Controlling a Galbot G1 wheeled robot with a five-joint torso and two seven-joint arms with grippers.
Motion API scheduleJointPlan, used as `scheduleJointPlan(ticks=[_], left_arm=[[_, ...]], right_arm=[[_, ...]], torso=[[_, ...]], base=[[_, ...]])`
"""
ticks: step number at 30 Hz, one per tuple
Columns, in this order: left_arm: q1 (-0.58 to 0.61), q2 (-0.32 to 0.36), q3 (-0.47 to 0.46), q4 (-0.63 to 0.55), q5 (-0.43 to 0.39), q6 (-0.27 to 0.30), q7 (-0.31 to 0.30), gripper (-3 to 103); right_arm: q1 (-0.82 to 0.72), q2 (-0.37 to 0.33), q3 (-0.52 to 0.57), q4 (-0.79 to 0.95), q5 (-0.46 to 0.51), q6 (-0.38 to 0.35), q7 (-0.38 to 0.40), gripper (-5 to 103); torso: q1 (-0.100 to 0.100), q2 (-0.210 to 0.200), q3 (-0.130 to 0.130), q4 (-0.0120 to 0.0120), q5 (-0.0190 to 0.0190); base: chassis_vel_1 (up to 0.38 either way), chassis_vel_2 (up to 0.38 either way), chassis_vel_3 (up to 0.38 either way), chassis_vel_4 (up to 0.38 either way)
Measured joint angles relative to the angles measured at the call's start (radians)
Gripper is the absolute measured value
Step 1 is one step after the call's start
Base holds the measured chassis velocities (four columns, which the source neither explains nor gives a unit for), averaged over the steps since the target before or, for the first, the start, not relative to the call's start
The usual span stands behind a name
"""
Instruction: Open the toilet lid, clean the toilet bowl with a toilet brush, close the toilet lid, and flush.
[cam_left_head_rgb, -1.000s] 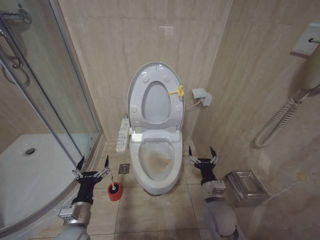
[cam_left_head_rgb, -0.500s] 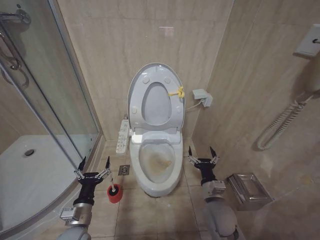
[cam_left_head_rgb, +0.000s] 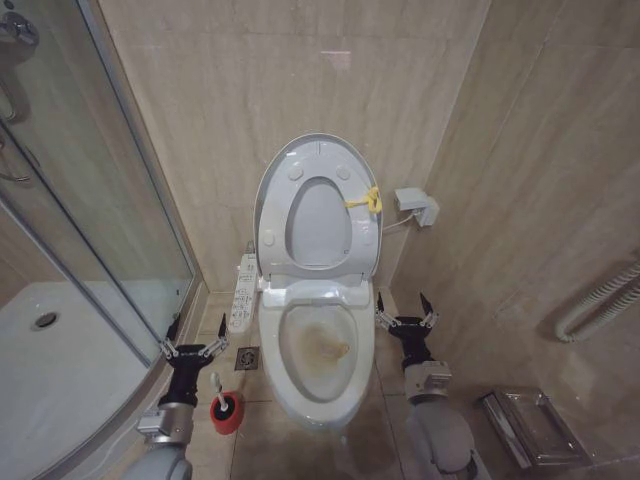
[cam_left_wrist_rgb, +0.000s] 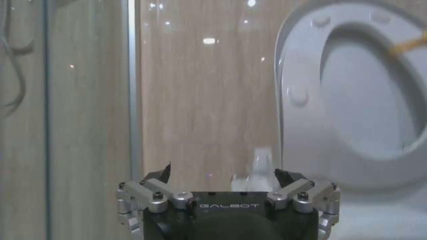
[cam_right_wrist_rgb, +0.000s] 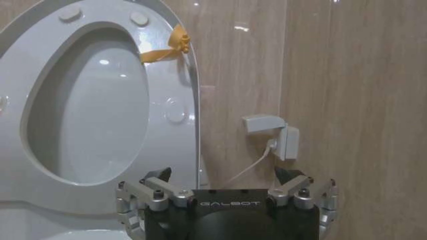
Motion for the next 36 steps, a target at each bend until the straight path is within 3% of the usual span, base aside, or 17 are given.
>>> scheduleJointPlan(ticks=[6,8,12,27,36], left_arm=[[0.005,0.003,0.032,0.127,-0.020,-0.075,-0.012,100],[-0.011,-0.012,0.043,0.222,-0.017,-0.131,-0.012,100],[-0.055,-0.018,0.044,0.344,-0.009,-0.176,-0.009,100],[-0.203,-0.014,0.075,0.645,-0.052,-0.182,0.071,100],[-0.258,-0.015,0.089,0.715,-0.051,-0.161,0.075,100]], right_arm=[[0.000,0.000,0.000,0.000,0.000,0.000,0.000,100],[0.000,0.000,0.000,0.000,0.000,0.000,0.000,100],[0.000,0.000,0.000,0.000,0.000,0.000,0.000,100],[0.000,0.000,0.000,0.000,0.000,0.000,0.000,100],[0.000,0.000,0.000,0.000,0.000,0.000,0.000,100]], torso=[[0.000,0.000,0.000,0.0003,0.0000],[0.000,0.000,0.000,0.0003,-0.0001],[0.000,0.000,0.000,0.0001,-0.0002],[0.000,0.000,0.000,0.0002,-0.0001],[0.000,0.000,0.000,0.0002,-0.0001]], base=[[0.029,-0.046,-0.047,0.031],[0.000,0.000,0.000,0.000],[0.000,0.000,0.000,0.000],[0.000,0.000,0.000,0.000],[0.000,0.000,0.000,0.000]])
